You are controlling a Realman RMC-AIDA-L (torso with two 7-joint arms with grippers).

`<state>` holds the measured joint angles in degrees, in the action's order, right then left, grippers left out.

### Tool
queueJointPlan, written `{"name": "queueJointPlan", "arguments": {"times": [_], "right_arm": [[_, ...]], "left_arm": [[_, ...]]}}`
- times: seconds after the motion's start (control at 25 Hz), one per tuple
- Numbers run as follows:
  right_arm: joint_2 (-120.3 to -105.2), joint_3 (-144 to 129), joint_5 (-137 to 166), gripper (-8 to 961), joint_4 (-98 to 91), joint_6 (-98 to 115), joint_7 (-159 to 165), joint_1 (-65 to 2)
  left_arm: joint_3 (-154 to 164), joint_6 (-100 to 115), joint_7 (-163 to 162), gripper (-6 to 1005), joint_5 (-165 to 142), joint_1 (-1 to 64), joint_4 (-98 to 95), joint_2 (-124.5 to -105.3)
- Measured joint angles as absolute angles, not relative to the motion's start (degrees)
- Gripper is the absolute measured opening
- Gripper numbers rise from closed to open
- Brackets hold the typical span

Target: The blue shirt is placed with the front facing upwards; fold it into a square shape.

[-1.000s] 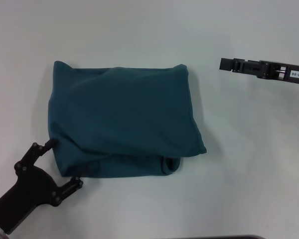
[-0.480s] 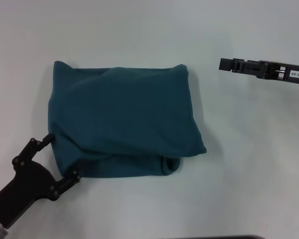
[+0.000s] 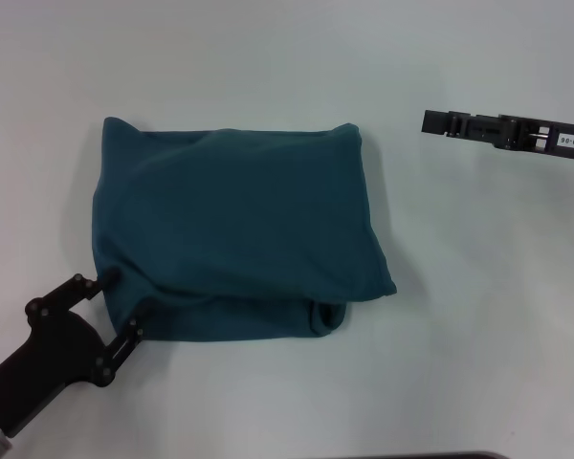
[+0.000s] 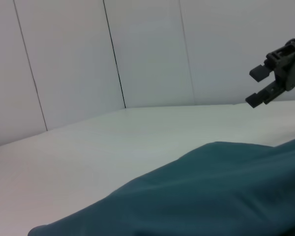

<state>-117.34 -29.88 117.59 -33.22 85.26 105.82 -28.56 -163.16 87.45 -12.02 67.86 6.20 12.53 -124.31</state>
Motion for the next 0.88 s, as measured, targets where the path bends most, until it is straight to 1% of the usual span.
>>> {"name": "queueJointPlan", "arguments": {"times": [0.08,0.52,0.76,0.88], "right_arm": [[-117.33,-29.9,117.6,851,-33.2,85.3,105.8,-28.6],[-117.27,-29.9,117.6,851,-33.2,85.3,106.4,-28.6],[-116.98,-32.3,117.6,851,-33.5,85.7,107.7,-28.7],[-116.58,-35.3,117.7,851,-33.8,86.2,108.9,-28.8]], "left_arm": [[-163.1,87.1,-11.4,498,67.8,6.2,12.5,-124.35],[-163.1,87.3,-8.1,259,68.0,6.1,12.1,-124.45],[-163.0,87.9,-8.1,41,68.0,6.1,12.1,-124.39],[-163.0,87.9,-8.1,19,68.1,6.1,12.1,-124.38]]}}
